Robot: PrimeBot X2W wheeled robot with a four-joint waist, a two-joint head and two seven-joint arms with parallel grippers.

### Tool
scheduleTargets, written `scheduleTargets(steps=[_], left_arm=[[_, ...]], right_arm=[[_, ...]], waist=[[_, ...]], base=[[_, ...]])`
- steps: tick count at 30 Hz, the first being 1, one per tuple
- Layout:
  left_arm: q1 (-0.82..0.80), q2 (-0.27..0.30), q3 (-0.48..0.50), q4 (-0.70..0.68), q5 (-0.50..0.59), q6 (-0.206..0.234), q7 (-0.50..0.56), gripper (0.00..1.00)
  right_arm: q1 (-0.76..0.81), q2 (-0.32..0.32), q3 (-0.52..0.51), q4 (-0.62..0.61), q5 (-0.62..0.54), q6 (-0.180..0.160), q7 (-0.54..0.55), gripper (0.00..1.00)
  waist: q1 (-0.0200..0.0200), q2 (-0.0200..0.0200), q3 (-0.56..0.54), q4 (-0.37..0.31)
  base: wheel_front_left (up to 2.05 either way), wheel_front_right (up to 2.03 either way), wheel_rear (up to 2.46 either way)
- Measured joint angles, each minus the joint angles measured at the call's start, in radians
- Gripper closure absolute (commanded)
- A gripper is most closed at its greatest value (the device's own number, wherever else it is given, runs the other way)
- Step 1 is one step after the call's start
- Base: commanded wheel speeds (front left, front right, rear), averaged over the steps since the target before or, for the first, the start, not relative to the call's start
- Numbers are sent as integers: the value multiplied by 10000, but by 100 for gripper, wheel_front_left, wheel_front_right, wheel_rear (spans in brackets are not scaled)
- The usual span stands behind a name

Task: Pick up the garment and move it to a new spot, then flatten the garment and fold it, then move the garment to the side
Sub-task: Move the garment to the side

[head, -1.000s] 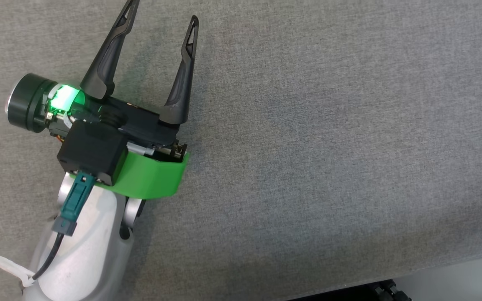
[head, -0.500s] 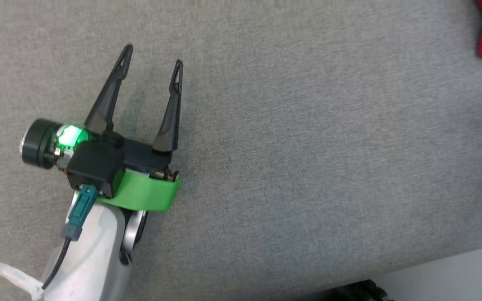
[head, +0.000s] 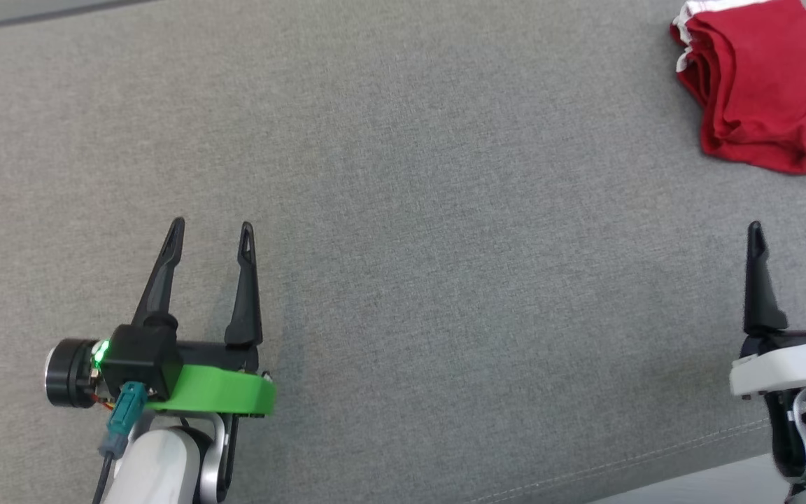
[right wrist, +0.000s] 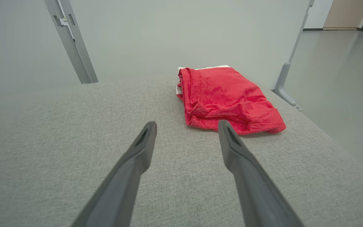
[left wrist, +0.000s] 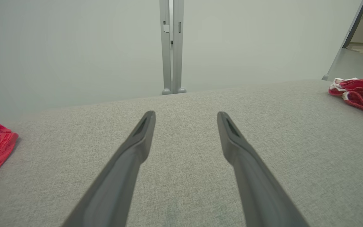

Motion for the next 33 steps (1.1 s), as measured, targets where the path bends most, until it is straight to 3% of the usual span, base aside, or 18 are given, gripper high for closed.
scheduleTargets(steps=[10,20,33], left_arm=[[803,-25,337,545,-405,244,-209,0],[1304,33,339,1034,-506,242,-299,0],[1788,113,290,1528,-686,297,-224,0]], right_arm=[[670,658,1034,-1147,-322,0,560,0],[1349,851,1022,-1595,-525,0,1116,0],[2164,934,934,-2107,-742,-2,1684,0]], waist=[[0,0,-1290,708],[0,0,-2340,1472],[-1,0,-3291,1521]], base=[[0,0,0],[0,0,0],[0,0,0]])
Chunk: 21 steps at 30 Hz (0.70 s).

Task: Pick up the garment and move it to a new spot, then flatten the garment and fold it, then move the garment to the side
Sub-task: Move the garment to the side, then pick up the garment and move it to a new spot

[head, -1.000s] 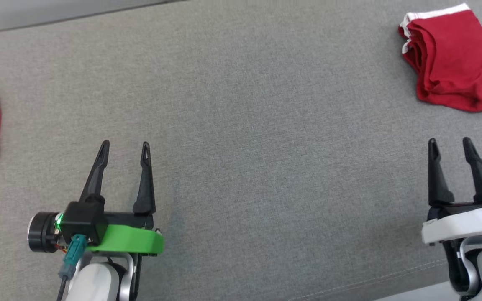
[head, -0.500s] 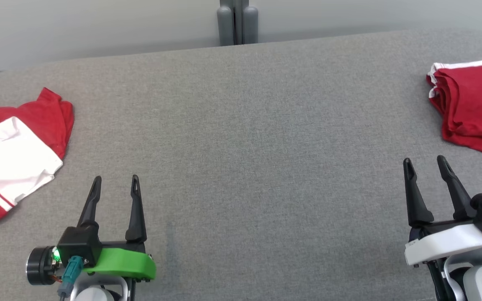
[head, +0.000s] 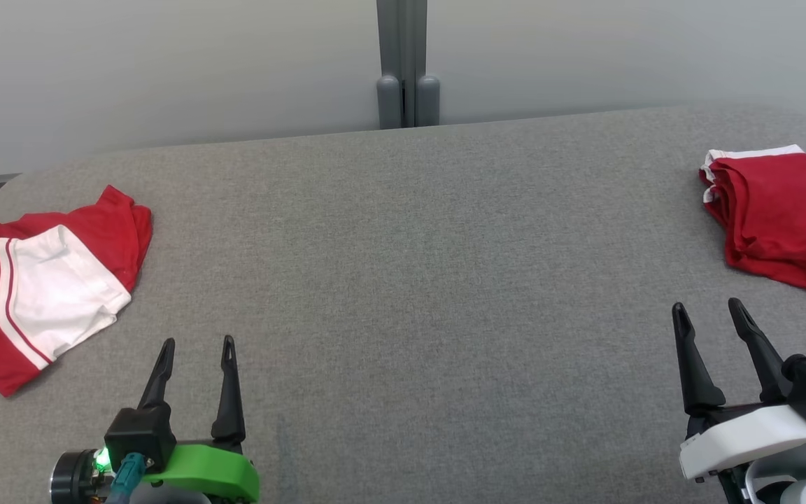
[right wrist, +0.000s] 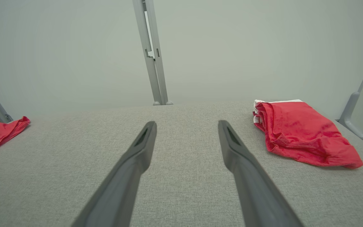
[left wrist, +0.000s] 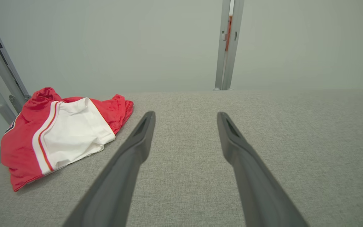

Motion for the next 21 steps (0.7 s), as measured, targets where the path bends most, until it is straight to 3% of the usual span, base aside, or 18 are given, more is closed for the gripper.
scheduleTargets(steps=[13,21], left_arm=[[5,15,-56,173,-146,31,-8,0],[-176,6,-75,209,-178,42,-61,0]], right_arm=[[85,-13,-36,-224,0,0,142,0],[96,-58,-173,-341,-4,0,151,0]], waist=[[0,0,-2,-21],[0,0,29,303]], base=[[0,0,0],[0,0,0]])
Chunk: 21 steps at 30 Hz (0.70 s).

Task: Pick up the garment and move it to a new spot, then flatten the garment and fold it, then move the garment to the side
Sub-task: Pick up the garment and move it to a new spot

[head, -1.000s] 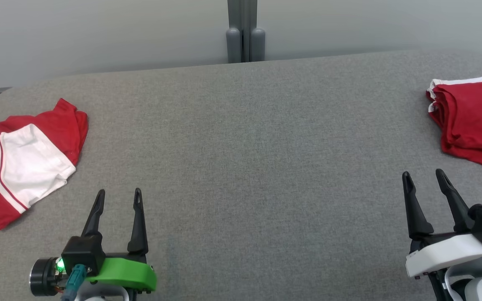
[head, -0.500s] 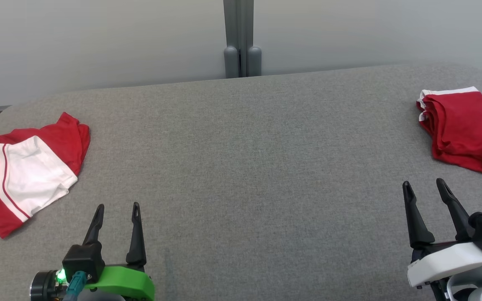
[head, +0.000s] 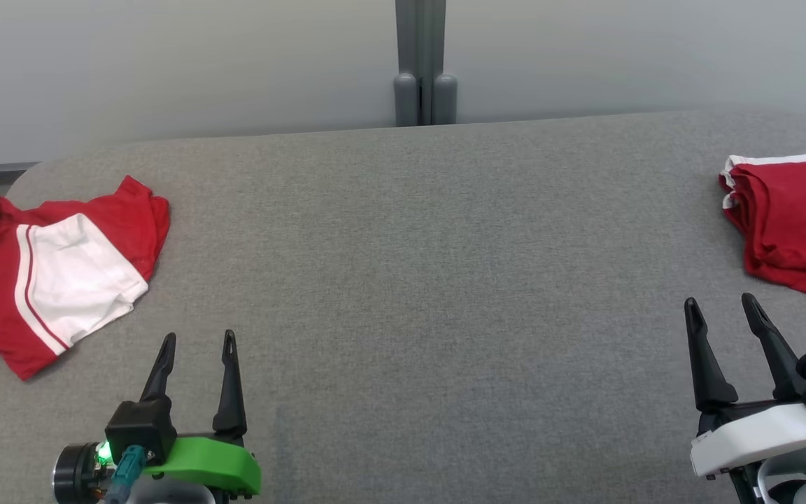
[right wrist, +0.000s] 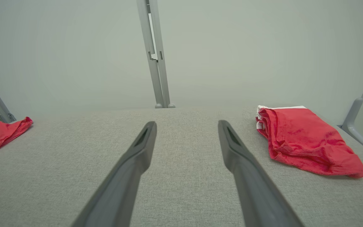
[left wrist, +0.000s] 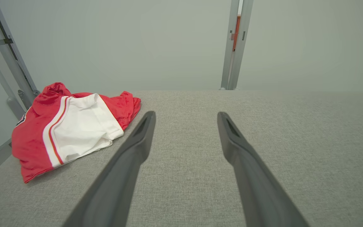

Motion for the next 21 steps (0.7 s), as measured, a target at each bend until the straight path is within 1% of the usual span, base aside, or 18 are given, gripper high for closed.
scheduleTargets(steps=[4,10,18,21], left_arm=[[-391,-96,-40,88,-21,-12,-38,0],[-740,-119,186,349,-113,-8,-128,0],[-935,-88,598,652,-167,-6,-173,0],[-975,-105,746,688,-173,0,-174,0]], right_arm=[[209,75,-94,-401,-29,-2,82,0],[199,171,92,-917,-115,-2,286,0],[118,174,267,-1243,-249,-2,568,0],[57,98,378,-1283,-272,-2,652,0]], waist=[[0,0,26,463],[0,0,118,1422],[0,0,232,2764],[0,0,297,3172]], base=[[0,0,0],[0,0,0],[0,0,0],[0,0,0]])
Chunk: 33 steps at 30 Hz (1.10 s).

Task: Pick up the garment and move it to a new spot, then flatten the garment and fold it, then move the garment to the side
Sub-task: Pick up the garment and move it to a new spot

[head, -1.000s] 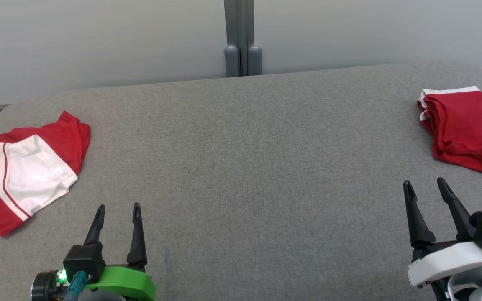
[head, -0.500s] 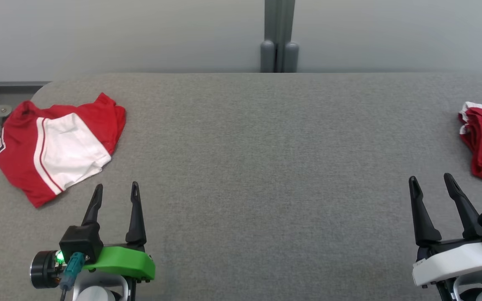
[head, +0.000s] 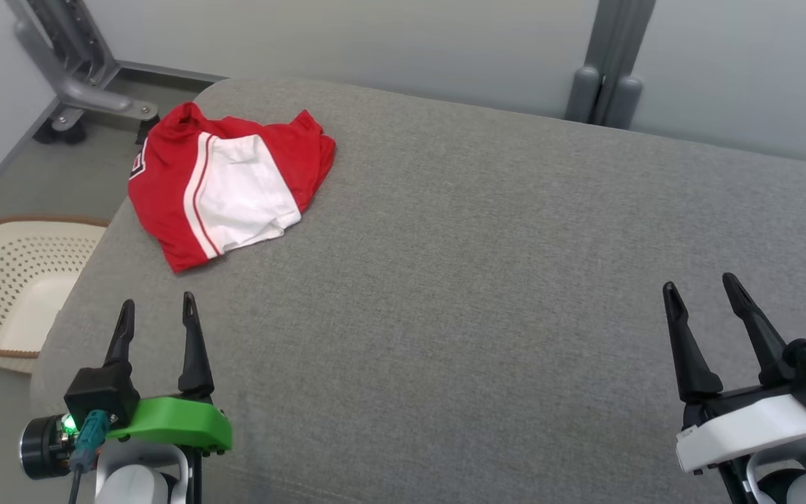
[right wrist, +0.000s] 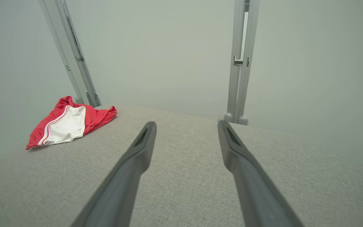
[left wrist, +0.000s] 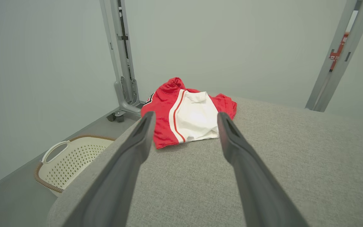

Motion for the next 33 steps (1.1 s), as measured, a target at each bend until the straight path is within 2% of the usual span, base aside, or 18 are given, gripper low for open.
scheduleTargets(steps=[8,15,22,24,27,33], left_arm=[[-474,-221,380,79,6,-71,-10,0],[-2057,-422,612,1058,-94,-479,-25,0],[-4585,-339,681,4115,-585,-1250,295,0],[-5488,-65,784,5683,-761,-1557,648,0],[-6169,211,943,6991,-966,-1726,907,0],[-7233,460,1187,8675,-1348,-2004,1074,0]], right_arm=[[-355,-197,165,-270,-29,0,234,0],[-1082,-539,182,-819,-105,0,619,0],[-1695,-890,228,-1091,-128,0,884,0],[-1910,-955,169,-1080,-105,0,830,0],[-2035,-1011,150,-1062,-104,0,775,0],[-2163,-1018,82,-1055,-117,0,731,0]], waist=[[0,0,501,510],[0,0,1395,440],[0,0,2786,108],[1,0,3394,-114],[0,0,3868,-364],[1,0,4506,-929]], base=[[0,0,0],[0,0,0],[0,0,0],[0,0,0],[0,0,0],[0,0,0]])
